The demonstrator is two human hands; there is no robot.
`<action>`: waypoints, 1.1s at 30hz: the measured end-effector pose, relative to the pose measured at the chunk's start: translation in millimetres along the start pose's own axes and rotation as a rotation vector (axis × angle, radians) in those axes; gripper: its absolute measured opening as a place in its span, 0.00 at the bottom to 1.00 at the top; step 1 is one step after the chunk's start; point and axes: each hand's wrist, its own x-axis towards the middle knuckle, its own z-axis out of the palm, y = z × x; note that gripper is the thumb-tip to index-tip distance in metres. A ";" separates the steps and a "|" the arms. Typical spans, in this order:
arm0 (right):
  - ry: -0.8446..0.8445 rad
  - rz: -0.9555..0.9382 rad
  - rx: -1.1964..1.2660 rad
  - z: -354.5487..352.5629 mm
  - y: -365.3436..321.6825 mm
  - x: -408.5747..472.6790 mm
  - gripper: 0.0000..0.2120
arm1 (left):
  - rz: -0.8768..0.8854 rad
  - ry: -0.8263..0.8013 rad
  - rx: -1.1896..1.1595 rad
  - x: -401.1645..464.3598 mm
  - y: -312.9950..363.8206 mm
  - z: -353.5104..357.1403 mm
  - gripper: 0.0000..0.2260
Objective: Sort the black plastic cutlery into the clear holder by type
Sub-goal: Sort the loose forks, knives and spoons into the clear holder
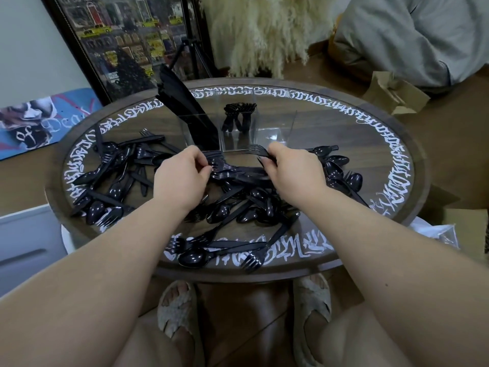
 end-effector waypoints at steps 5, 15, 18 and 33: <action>0.069 -0.034 0.015 -4.3 -11.2 1.3 0.08 | -0.018 0.046 -0.149 -1.8 -3.2 -10.5 0.09; -0.011 -0.021 0.084 -9.6 -31.1 4.0 0.21 | 0.050 0.066 -0.180 -6.0 1.9 -29.4 0.06; -0.082 -0.023 0.143 -10.4 -37.5 1.8 0.18 | 0.069 0.039 -0.246 -7.7 7.1 -33.6 0.06; -0.322 0.158 0.724 -15.8 -37.9 0.8 0.11 | -0.124 0.043 -0.581 -4.0 19.1 -24.3 0.07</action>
